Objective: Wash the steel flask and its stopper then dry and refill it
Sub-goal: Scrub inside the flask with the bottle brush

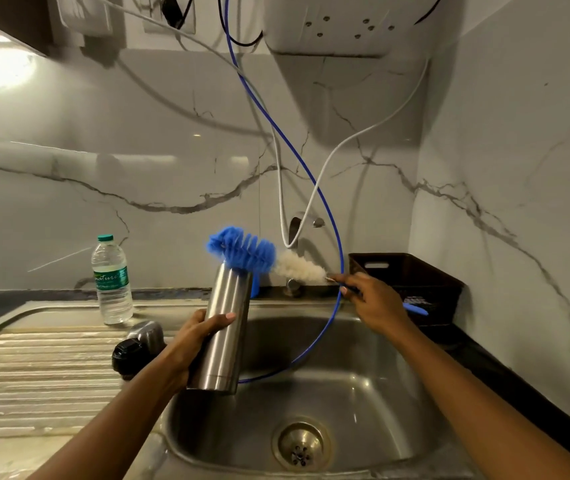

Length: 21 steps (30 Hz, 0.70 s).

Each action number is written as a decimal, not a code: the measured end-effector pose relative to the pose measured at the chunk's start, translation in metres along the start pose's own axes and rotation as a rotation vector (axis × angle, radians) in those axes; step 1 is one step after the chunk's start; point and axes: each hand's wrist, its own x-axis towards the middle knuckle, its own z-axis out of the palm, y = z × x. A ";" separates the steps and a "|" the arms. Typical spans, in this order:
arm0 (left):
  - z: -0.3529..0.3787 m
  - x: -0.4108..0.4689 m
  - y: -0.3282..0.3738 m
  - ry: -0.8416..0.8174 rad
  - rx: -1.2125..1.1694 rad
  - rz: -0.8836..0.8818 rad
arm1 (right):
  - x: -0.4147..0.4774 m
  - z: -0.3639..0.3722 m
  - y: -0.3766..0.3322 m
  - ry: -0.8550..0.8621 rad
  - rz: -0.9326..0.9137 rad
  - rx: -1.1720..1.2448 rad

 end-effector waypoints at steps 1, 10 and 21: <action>0.001 0.000 -0.001 -0.006 -0.002 0.009 | 0.001 0.002 0.001 0.005 -0.003 0.013; 0.007 -0.001 -0.002 -0.103 -0.070 -0.042 | -0.006 -0.001 0.040 0.010 0.007 0.091; 0.011 -0.001 -0.003 -0.090 -0.092 -0.081 | -0.004 0.014 0.057 0.048 0.009 0.163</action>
